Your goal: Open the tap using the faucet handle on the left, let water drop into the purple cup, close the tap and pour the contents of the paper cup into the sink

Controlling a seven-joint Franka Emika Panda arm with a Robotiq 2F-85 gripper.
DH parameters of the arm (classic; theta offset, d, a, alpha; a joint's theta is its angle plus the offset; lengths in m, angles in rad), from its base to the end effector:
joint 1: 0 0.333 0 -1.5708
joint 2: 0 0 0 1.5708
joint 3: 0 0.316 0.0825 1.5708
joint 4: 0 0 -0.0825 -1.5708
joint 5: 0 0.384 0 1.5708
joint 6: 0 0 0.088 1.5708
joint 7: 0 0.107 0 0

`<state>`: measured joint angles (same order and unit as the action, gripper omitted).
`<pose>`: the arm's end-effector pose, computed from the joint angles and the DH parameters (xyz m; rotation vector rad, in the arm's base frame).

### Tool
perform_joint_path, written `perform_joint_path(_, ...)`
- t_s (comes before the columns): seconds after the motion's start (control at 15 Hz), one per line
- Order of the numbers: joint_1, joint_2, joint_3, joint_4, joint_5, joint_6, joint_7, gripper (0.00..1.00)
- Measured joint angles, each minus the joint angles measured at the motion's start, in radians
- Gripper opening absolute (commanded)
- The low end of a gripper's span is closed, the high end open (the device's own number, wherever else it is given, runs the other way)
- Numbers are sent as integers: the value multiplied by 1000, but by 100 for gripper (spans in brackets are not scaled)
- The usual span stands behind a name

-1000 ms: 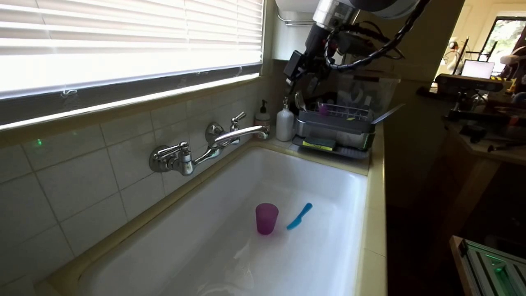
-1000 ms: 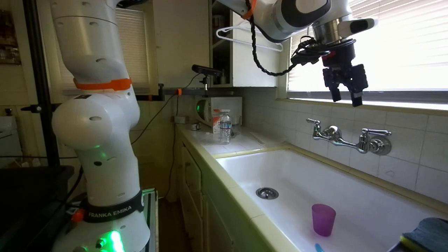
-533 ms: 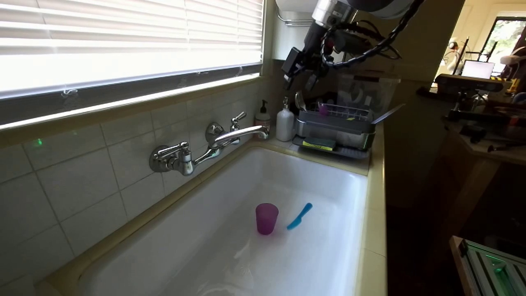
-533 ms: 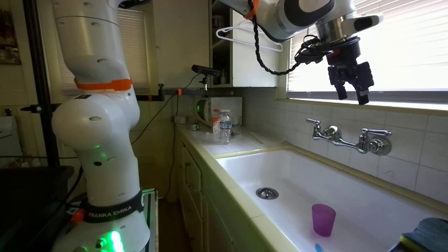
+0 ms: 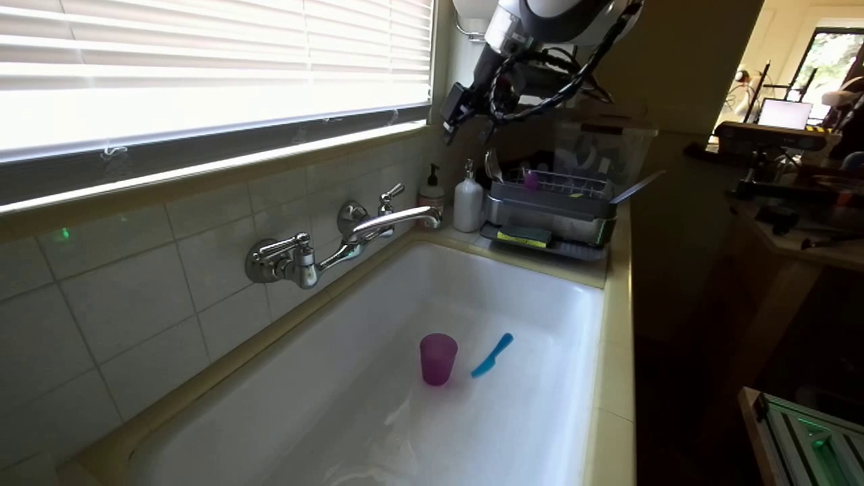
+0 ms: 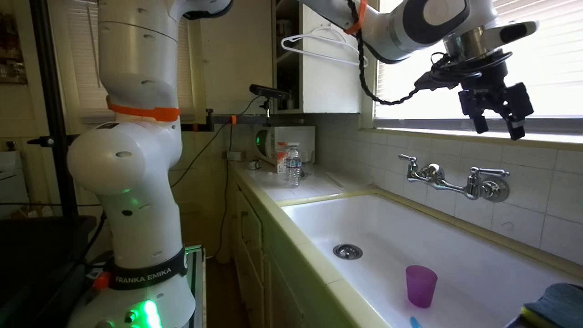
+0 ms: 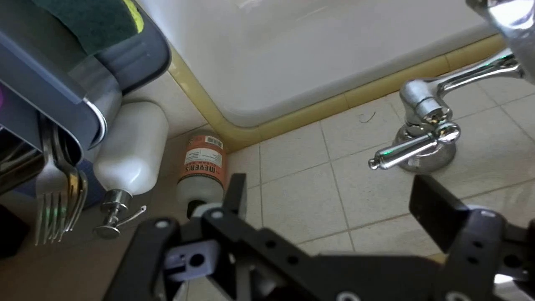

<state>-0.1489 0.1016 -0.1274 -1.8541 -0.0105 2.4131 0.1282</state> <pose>0.6040 -0.1685 0.5146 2.9490 -0.5896 0.6970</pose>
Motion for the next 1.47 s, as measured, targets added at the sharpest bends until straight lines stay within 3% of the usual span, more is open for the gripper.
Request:
perform_joint_path(0.87, -4, 291, 33, 295, 24, 0, -233, 100)
perform_joint_path(1.47, -30, 412, 66, 420, 61, 0, -303, 100)
